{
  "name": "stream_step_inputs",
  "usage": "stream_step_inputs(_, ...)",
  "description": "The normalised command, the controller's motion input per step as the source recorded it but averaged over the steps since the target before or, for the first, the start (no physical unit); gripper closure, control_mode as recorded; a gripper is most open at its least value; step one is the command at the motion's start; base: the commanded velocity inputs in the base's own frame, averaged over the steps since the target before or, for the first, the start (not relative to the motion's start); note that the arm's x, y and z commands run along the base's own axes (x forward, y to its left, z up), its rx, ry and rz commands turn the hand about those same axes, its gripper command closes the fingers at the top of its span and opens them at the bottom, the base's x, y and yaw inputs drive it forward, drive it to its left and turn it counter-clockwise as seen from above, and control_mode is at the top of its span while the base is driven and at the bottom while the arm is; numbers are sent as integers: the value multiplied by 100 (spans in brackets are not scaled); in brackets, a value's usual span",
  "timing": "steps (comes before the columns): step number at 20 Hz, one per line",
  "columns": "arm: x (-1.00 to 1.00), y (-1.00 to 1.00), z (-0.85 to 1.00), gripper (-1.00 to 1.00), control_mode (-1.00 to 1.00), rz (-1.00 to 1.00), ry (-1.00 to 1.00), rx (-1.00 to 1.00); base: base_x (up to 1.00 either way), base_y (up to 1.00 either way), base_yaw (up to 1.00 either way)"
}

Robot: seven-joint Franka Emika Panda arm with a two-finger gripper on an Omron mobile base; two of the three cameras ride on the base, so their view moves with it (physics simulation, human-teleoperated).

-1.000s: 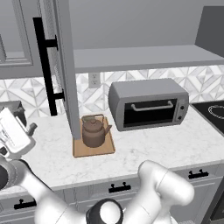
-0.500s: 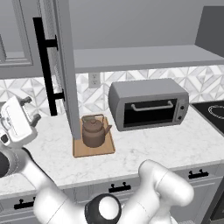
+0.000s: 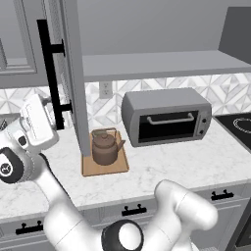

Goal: Pick the kettle from the counter and place it on the tray. Then pick the mug from the cabinet and place it on the tray. Then close the cabinet doors.

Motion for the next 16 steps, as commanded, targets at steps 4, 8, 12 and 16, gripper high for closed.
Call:
stream_step_inputs(4,0,-80,35,-100,-100,0,-3,0,0,0,0)
stream_step_inputs(8,-1,-80,47,-100,-100,0,-7,0,0,0,0)
stream_step_inputs(12,0,-78,50,-100,-100,3,-7,0,0,0,0)
stream_step_inputs(16,0,-82,44,-100,-100,10,-5,0,0,0,0)
